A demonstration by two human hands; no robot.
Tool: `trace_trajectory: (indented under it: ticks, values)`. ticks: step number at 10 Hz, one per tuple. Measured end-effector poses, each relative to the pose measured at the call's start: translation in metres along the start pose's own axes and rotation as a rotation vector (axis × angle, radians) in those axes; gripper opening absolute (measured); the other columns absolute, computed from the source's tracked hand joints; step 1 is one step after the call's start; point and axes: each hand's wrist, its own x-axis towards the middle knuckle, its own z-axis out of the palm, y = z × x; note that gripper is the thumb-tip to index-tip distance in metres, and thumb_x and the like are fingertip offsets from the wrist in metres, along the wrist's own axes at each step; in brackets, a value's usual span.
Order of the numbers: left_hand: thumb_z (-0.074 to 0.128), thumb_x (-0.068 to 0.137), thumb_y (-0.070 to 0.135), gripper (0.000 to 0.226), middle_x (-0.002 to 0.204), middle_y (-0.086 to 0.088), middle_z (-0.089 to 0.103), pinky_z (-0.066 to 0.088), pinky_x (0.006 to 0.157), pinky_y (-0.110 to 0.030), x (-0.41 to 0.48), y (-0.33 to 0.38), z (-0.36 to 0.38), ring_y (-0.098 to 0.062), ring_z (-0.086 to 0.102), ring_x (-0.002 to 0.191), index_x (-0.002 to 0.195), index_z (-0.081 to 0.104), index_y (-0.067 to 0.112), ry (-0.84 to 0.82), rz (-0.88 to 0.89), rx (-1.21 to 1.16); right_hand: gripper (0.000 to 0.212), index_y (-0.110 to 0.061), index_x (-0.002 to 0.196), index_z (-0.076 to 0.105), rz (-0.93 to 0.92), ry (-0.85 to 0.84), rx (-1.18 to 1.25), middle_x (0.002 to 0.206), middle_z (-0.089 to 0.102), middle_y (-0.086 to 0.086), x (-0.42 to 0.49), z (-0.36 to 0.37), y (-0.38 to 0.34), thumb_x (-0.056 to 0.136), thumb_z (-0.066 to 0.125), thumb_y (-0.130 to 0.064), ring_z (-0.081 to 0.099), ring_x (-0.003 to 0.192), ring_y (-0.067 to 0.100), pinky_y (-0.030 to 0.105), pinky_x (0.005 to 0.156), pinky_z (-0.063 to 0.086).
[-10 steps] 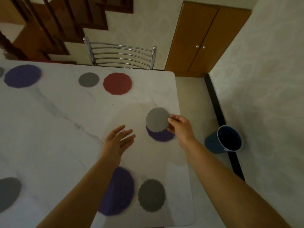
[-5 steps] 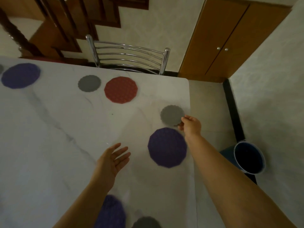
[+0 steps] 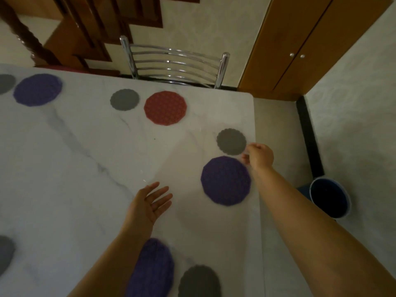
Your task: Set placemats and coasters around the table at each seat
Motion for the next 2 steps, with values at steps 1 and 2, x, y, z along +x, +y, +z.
trace_trajectory:
  ticks: [1, 2]
  values:
    - [0.033, 0.101, 0.023, 0.031, 0.102, -0.013, 0.069, 0.061, 0.067, -0.032, -0.01, 0.009, -0.011, -0.026, 0.071, 0.083, 0.103, 0.061, 0.01, -0.003, 0.016, 0.012, 0.019, -0.015, 0.07, 0.054, 0.033, -0.079, 0.087, 0.066, 0.058, 0.005, -0.029, 0.013, -0.004, 0.087, 0.051, -0.008, 0.053, 0.036, 0.008, 0.018, 0.036, 0.043]
    - [0.033, 0.1, 0.022, 0.031, 0.1, -0.013, 0.07, 0.061, 0.066, -0.032, -0.02, 0.023, -0.023, -0.025, 0.072, 0.079, 0.103, 0.061, 0.009, -0.012, 0.031, 0.005, 0.022, -0.015, 0.067, 0.055, 0.047, -0.2, 0.082, 0.061, 0.058, 0.003, -0.07, 0.039, -0.005, 0.088, 0.052, -0.012, 0.052, 0.033, 0.004, 0.016, 0.035, 0.043]
